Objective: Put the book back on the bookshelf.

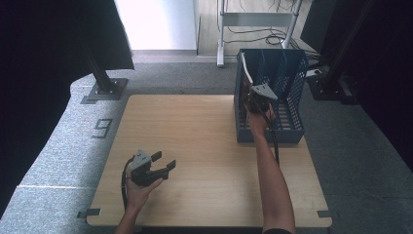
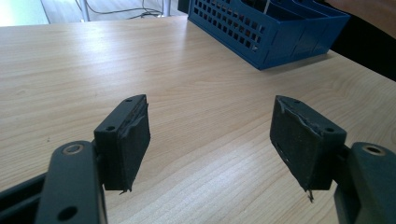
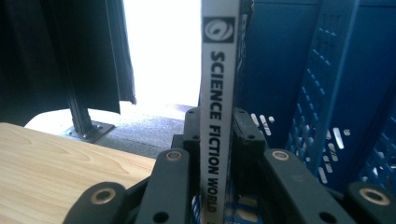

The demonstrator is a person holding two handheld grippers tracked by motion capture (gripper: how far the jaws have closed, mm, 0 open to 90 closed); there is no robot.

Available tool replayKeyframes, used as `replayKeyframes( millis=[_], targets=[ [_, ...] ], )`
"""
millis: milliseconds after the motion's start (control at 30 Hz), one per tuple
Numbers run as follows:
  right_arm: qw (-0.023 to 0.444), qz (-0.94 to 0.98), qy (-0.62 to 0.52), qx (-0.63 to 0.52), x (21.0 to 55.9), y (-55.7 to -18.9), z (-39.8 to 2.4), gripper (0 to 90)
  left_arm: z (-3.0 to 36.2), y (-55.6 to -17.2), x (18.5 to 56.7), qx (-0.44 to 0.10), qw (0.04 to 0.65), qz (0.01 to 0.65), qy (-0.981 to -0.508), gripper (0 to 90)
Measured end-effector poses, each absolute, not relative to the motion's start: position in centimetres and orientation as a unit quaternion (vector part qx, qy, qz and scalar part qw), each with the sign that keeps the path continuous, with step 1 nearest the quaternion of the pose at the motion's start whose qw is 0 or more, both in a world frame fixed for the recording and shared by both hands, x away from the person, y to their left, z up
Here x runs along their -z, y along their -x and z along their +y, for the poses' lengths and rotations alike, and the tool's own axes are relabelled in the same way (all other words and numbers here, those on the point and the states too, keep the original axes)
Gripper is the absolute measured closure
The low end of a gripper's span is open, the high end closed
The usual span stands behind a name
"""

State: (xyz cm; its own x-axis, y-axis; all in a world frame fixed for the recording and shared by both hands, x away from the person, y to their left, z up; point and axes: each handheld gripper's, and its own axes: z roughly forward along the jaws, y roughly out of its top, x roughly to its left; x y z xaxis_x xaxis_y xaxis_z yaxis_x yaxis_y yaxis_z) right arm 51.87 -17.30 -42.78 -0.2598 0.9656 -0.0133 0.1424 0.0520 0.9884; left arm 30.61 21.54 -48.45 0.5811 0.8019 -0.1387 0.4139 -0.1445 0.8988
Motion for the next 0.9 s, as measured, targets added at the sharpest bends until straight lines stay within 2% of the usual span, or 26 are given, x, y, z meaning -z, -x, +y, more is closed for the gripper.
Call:
replayKeyframes(
  millis=[433,900],
  targets=[
    [0.368,0.629,-0.444,-0.521,42.4,-51.1,-17.5,64.3,21.7,-30.5,48.3,-0.193,0.505,0.414,-0.733,28.6],
    [0.373,0.629,-0.447,-0.515,42.2,-50.1,-17.7,54.1,21.6,-30.4,48.2,-0.195,0.507,0.410,-0.732,28.6]
  ],
)
